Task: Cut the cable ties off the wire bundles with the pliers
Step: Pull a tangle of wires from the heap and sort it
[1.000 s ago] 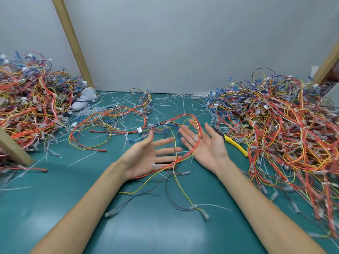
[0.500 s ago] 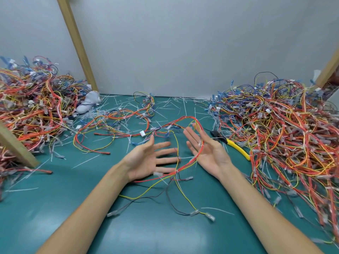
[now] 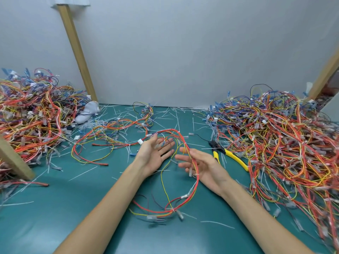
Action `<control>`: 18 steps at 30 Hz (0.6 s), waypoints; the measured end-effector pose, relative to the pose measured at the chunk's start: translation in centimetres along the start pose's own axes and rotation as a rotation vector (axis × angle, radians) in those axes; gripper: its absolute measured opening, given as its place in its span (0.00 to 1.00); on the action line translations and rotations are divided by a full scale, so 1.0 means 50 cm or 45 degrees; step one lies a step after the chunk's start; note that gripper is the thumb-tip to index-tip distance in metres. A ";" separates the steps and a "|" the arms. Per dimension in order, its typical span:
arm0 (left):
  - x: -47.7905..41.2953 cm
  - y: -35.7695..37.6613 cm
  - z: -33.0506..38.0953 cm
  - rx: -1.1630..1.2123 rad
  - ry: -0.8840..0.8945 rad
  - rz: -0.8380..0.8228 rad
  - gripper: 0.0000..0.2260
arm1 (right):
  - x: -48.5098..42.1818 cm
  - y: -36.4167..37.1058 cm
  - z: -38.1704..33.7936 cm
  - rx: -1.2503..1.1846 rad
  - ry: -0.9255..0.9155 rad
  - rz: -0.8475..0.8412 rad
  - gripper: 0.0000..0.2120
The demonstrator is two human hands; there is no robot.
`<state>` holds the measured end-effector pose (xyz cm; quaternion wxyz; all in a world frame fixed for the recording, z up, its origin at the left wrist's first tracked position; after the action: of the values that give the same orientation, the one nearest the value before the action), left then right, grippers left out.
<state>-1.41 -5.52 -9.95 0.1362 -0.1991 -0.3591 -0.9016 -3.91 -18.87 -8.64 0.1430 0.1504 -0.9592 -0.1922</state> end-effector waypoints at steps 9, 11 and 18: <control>0.006 0.038 0.044 0.091 0.132 -0.057 0.12 | 0.009 0.005 0.001 0.263 -0.099 0.006 0.16; 0.014 0.051 0.059 0.015 0.212 -0.104 0.12 | 0.013 0.006 0.005 0.371 -0.117 -0.001 0.14; 0.038 0.094 0.097 -0.364 0.505 -0.095 0.06 | 0.027 0.004 0.021 0.598 -0.183 0.016 0.11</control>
<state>0.04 -5.64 -3.08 0.1409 -0.0222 -0.2012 -0.9691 -5.56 -18.81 -9.19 0.0368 0.1596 -0.9861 0.0268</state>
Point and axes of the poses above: each hand's wrist, its own x-axis away from the middle knuckle, its own y-axis out of the palm, z = x × y, the point moved 9 cm from there along -x, towards the middle knuckle, and after that the axes turned 15 degrees about z, right-handed, at the moved point
